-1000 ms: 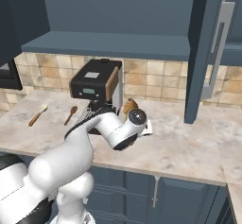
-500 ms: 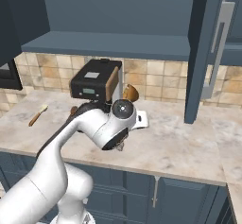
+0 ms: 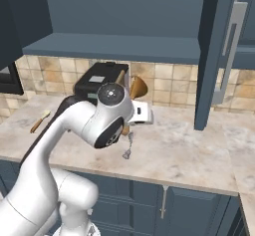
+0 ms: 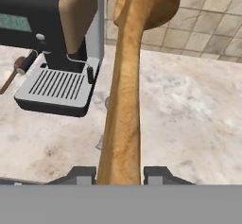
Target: Organize the utensils by type. Pick up the wooden spoons from the counter and place them in the open cabinet. Then pick up the metallic utensils from the counter and place them in the open drawer.
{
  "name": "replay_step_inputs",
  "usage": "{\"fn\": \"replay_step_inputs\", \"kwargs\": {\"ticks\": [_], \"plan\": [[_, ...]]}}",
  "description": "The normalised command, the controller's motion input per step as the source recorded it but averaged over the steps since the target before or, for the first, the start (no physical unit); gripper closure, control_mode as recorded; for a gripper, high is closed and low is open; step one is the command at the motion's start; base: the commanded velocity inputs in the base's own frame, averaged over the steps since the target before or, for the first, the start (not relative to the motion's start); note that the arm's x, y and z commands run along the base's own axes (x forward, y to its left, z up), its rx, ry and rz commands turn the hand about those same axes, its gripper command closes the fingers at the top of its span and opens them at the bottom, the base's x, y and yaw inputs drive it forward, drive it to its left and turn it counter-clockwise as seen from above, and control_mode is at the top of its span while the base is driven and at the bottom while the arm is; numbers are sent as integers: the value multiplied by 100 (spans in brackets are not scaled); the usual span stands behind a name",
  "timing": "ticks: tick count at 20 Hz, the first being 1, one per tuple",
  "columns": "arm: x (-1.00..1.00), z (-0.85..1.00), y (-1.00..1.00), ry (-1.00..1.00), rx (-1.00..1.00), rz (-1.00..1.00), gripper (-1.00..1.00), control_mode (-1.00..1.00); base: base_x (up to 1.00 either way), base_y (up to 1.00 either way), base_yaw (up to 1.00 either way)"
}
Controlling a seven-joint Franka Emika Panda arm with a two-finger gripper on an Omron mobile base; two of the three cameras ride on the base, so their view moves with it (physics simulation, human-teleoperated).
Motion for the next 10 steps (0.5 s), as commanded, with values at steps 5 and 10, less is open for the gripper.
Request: {"fn": "replay_step_inputs", "kwargs": {"ticks": [5, 10], "plan": [[-10, 75, 0, 0, 0, 1, 100, -100, 0, 0, 0], [-20, 64, 0, 2, 0, 0, 100, -100, 0, 0, 0]]}}
